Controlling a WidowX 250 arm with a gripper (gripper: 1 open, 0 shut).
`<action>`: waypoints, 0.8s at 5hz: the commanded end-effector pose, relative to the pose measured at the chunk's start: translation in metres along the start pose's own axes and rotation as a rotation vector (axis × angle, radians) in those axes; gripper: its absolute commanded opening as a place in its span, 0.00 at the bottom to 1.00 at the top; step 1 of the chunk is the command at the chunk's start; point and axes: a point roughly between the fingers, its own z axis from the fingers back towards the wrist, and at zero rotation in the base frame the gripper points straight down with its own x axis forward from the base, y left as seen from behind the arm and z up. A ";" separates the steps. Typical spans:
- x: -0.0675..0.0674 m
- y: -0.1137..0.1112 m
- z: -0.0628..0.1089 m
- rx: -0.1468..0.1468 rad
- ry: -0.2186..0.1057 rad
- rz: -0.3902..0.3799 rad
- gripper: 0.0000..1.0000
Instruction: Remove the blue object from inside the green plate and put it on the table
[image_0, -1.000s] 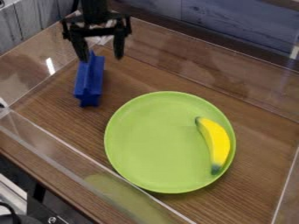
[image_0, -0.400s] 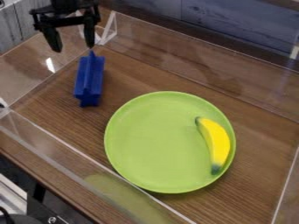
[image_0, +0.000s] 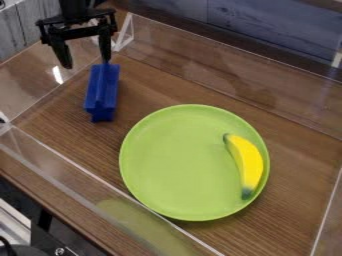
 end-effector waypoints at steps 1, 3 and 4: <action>-0.003 -0.010 0.017 -0.017 -0.073 -0.026 1.00; -0.009 -0.016 0.003 -0.011 -0.063 -0.094 1.00; -0.014 -0.016 0.007 -0.020 -0.067 -0.141 1.00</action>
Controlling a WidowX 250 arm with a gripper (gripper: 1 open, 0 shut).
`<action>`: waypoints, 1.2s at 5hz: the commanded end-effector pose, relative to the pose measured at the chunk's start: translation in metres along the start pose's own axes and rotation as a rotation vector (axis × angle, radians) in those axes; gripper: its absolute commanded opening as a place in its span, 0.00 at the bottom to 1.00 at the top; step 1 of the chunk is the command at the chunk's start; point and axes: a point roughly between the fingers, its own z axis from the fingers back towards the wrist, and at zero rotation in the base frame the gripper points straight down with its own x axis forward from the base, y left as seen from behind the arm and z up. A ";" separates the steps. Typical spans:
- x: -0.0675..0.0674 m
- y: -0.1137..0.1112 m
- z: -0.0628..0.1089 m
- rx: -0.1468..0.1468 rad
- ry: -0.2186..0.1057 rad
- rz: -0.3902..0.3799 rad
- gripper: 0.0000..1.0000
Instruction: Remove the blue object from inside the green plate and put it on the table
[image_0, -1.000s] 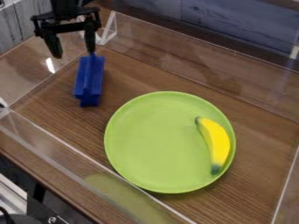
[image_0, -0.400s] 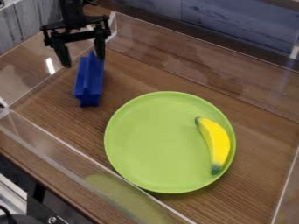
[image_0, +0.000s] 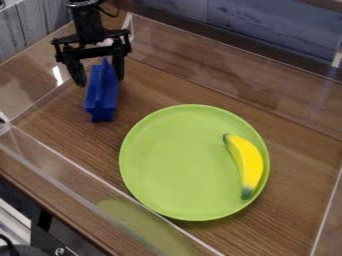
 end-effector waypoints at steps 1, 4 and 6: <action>-0.002 -0.009 0.047 -0.037 -0.105 0.001 1.00; -0.002 -0.009 0.067 -0.034 -0.108 -0.022 1.00; -0.011 -0.023 0.025 -0.020 -0.098 -0.057 1.00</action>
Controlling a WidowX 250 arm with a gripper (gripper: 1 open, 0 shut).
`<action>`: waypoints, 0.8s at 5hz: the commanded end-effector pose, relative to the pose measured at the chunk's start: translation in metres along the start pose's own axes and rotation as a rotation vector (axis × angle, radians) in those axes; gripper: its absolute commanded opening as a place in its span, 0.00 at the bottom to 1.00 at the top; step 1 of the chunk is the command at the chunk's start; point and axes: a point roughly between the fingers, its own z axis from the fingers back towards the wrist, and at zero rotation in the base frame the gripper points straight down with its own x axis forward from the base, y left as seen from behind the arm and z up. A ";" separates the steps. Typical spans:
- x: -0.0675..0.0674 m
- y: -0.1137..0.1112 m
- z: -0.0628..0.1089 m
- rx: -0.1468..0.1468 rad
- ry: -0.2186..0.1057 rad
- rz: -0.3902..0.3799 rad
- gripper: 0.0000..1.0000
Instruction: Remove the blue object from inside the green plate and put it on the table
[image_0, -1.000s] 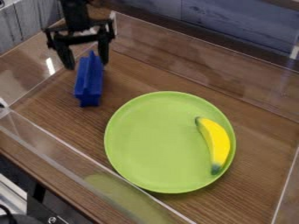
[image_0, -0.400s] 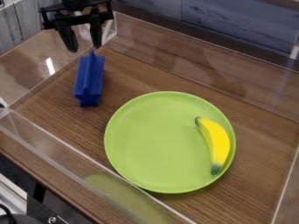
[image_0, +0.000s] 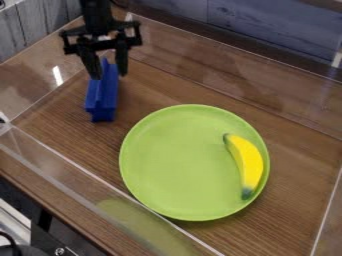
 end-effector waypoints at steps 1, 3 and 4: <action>0.001 -0.005 0.003 -0.004 -0.060 -0.016 1.00; 0.001 0.000 0.025 -0.002 -0.062 -0.205 1.00; 0.000 -0.001 0.030 -0.006 -0.067 -0.188 1.00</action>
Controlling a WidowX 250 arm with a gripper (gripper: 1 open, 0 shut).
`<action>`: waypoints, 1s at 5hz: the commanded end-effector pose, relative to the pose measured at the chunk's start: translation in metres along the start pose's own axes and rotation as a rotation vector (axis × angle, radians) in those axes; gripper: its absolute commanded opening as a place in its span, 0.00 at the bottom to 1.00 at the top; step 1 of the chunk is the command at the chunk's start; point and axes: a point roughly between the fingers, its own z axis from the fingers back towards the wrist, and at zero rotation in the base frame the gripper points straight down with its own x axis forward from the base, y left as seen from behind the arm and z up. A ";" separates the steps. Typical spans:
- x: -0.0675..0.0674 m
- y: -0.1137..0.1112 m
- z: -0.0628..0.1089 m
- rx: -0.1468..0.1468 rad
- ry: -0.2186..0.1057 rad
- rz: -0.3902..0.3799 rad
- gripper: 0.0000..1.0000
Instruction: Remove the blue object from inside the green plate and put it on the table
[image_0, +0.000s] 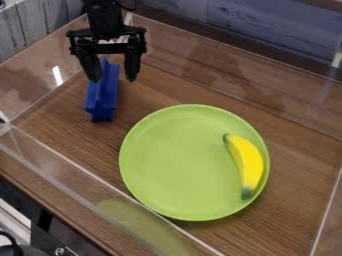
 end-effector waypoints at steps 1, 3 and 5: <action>0.012 0.002 0.040 -0.001 -0.112 -0.042 1.00; 0.021 0.005 0.060 -0.010 -0.138 -0.121 1.00; 0.028 0.011 0.058 0.002 -0.133 -0.181 1.00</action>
